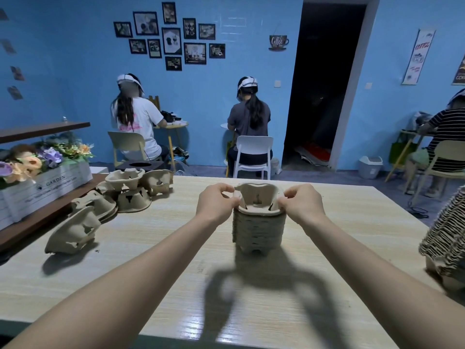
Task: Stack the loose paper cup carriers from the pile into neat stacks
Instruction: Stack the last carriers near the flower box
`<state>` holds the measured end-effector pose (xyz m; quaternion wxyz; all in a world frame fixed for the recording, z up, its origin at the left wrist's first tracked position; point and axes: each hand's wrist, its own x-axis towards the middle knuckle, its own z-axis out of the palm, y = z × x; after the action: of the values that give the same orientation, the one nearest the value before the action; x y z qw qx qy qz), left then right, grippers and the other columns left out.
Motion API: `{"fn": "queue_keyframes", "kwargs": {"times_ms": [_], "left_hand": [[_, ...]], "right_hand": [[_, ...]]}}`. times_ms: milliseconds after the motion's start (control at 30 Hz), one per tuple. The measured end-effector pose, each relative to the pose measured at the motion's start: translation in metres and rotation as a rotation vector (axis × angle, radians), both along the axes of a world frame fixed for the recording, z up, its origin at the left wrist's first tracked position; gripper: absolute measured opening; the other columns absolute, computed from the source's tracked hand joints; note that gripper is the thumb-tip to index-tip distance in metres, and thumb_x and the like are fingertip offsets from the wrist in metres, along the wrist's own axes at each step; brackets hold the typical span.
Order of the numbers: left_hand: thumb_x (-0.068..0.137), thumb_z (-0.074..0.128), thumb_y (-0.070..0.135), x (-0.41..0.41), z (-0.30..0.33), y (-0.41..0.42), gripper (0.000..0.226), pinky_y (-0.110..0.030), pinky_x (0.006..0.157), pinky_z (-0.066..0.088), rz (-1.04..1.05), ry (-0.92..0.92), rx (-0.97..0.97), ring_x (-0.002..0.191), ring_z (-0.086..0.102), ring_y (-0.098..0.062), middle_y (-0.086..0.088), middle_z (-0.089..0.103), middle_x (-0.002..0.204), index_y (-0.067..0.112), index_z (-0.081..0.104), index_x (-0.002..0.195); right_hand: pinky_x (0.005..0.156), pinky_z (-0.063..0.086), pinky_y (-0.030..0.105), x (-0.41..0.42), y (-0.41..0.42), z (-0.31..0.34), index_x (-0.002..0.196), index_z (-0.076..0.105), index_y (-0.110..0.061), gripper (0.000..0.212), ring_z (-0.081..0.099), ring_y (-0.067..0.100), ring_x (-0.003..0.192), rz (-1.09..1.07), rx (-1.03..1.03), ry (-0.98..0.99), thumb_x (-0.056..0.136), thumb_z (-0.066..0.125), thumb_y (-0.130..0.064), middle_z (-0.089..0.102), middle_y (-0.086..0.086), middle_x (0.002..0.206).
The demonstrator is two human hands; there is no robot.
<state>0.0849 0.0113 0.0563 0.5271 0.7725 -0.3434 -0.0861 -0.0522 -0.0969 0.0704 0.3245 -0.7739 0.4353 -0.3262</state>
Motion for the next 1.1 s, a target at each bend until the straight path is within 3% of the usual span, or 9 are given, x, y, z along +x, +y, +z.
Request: {"fn": "queue_keyframes", "kwargs": {"times_ms": [200,300,400,467,700,1100], "left_hand": [[0.089,0.063,0.03,-0.001,-0.006,0.001,0.033,-0.024,0.078,0.042,-0.013,-0.054,0.047,0.089,0.058,-0.016,-0.003,0.063,0.099,0.017,0.063,0.119],[0.09,0.061,0.033,0.001,-0.008,0.002,0.036,-0.026,0.08,0.041,-0.035,-0.066,0.051,0.094,0.055,-0.016,-0.005,0.062,0.111,0.018,0.06,0.123],[0.09,0.06,0.031,0.006,-0.01,0.008,0.038,-0.027,0.082,0.043,-0.032,-0.122,0.058,0.095,0.055,-0.015,-0.006,0.06,0.116,0.015,0.058,0.124],[0.09,0.061,0.027,0.012,-0.012,0.016,0.036,-0.027,0.084,0.043,-0.015,-0.186,0.072,0.097,0.055,-0.014,-0.007,0.059,0.118,0.013,0.058,0.123],[0.087,0.062,0.019,0.042,-0.029,0.067,0.031,-0.027,0.092,0.041,0.064,-0.291,0.098,0.107,0.055,-0.016,-0.006,0.056,0.12,0.014,0.059,0.117],[0.086,0.062,0.016,0.092,-0.083,0.16,0.031,-0.026,0.093,0.04,0.237,-0.284,0.216,0.108,0.054,-0.017,-0.006,0.053,0.119,0.015,0.059,0.117]], "right_hand": [[0.053,0.036,0.027,0.0,-0.003,-0.009,0.075,0.068,0.006,0.025,0.045,0.021,0.062,0.012,-0.034,0.094,0.087,0.054,-0.011,0.056,0.012,0.069],[0.075,0.048,0.032,0.003,-0.005,-0.011,0.082,0.069,-0.001,0.02,0.055,0.027,0.098,-0.006,-0.085,0.107,0.087,0.055,-0.015,0.061,0.015,0.1],[0.097,0.042,0.038,0.008,0.006,-0.005,0.12,0.061,-0.008,0.033,0.046,0.029,0.121,0.035,-0.192,0.133,0.09,0.055,-0.019,0.053,0.013,0.128],[0.1,0.038,0.036,0.014,0.018,0.0,0.127,0.055,-0.009,0.037,0.044,0.026,0.122,0.106,-0.268,0.127,0.091,0.054,-0.019,0.05,0.01,0.13],[0.1,0.038,0.032,0.054,0.071,-0.002,0.124,0.057,-0.01,0.035,0.049,0.022,0.118,0.325,-0.394,0.058,0.09,0.053,-0.016,0.053,0.008,0.125],[0.102,0.035,0.03,0.144,0.143,-0.077,0.125,0.056,-0.007,0.038,0.049,0.027,0.119,0.578,-0.201,0.148,0.088,0.056,-0.015,0.051,0.012,0.127]]}}
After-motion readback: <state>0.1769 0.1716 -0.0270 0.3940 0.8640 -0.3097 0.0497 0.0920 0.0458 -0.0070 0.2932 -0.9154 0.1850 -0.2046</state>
